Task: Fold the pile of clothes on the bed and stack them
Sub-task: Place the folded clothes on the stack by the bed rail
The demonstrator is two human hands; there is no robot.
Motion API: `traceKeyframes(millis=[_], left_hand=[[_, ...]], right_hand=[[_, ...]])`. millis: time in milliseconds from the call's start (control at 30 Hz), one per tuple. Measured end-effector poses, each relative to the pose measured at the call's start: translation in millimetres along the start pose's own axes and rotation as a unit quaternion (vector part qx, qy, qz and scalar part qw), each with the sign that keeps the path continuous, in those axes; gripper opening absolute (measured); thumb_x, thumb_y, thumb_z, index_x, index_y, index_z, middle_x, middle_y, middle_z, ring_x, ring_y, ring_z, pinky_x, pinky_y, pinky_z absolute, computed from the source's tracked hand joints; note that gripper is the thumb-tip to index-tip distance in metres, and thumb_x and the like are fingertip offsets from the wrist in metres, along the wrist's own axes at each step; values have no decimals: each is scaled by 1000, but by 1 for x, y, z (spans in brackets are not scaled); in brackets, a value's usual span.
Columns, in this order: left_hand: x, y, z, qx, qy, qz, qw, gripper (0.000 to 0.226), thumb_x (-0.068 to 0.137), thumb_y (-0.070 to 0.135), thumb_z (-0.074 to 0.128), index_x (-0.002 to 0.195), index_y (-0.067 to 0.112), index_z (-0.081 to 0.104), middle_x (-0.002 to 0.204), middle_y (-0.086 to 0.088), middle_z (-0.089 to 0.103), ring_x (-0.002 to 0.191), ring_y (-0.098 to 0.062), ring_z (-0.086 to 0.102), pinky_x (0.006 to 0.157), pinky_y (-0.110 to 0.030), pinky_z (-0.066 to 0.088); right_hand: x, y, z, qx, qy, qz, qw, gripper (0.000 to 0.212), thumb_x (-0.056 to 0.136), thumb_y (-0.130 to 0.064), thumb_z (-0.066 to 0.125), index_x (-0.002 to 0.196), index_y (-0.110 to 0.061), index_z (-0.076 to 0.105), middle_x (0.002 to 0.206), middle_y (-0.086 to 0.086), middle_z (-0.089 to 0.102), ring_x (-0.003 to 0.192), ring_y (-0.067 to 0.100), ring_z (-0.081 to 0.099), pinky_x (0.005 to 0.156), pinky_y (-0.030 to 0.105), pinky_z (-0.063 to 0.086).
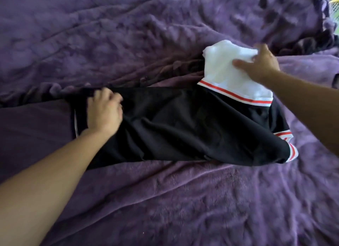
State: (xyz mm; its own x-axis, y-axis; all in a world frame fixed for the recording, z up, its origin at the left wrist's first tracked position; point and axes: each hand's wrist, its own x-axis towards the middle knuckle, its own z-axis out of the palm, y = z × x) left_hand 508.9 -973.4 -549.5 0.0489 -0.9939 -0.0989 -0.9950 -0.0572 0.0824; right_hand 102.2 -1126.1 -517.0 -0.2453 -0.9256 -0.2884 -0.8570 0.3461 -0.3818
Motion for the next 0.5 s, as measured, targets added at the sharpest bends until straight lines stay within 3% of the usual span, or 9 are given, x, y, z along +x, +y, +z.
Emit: traceKeyframes(millis=[100, 200, 300, 367, 433, 500], left_hand=[[-20, 19, 26, 14, -103, 40, 994, 37, 86, 21, 62, 121, 10, 61, 122, -17, 51, 108, -38, 48, 84, -49, 42], [-22, 34, 31, -7, -112, -6, 994, 39, 88, 23, 60, 124, 9, 56, 125, -15, 49, 111, -36, 47, 87, -48, 42], [-16, 49, 22, -41, -114, -12, 993, 37, 89, 24, 60, 123, 11, 55, 121, -12, 52, 110, -32, 48, 88, -45, 42], [-15, 55, 15, -47, -125, 3, 991, 35, 90, 25, 58, 124, 14, 54, 120, -9, 53, 109, -29, 49, 89, -42, 42], [-15, 56, 8, -47, -135, 11, 990, 33, 91, 26, 56, 123, 17, 55, 120, -7, 54, 108, -27, 49, 89, -40, 42], [-19, 56, 4, -50, -145, 9, 988, 32, 92, 26, 56, 123, 18, 56, 120, -6, 54, 107, -26, 50, 88, -39, 42]], right_hand=[[12, -4, 12, 96, -18, 93, 991, 85, 59, -63, 81, 122, -14, 52, 110, 3, 59, 93, 21, 60, 78, 32, 51], [29, -19, 7, 162, -38, 151, 974, 78, 50, -55, 89, 107, -12, 60, 89, -2, 61, 67, 12, 59, 48, 19, 45], [32, -29, -5, 166, -138, 164, 963, 59, 57, -32, 90, 105, -6, 67, 89, 4, 63, 71, 17, 63, 60, 24, 51], [20, -40, -17, 174, -147, 124, 966, 33, 63, -19, 87, 86, -8, 67, 79, 5, 63, 57, 15, 62, 47, 16, 48], [-3, -46, -33, 155, -66, 12, 986, 25, 65, -21, 85, 75, -13, 63, 69, 1, 57, 52, 11, 51, 36, 14, 38], [-39, -36, -44, 82, 33, -194, 977, 27, 68, -28, 80, 83, -10, 66, 75, 8, 59, 64, 20, 54, 53, 25, 43]])
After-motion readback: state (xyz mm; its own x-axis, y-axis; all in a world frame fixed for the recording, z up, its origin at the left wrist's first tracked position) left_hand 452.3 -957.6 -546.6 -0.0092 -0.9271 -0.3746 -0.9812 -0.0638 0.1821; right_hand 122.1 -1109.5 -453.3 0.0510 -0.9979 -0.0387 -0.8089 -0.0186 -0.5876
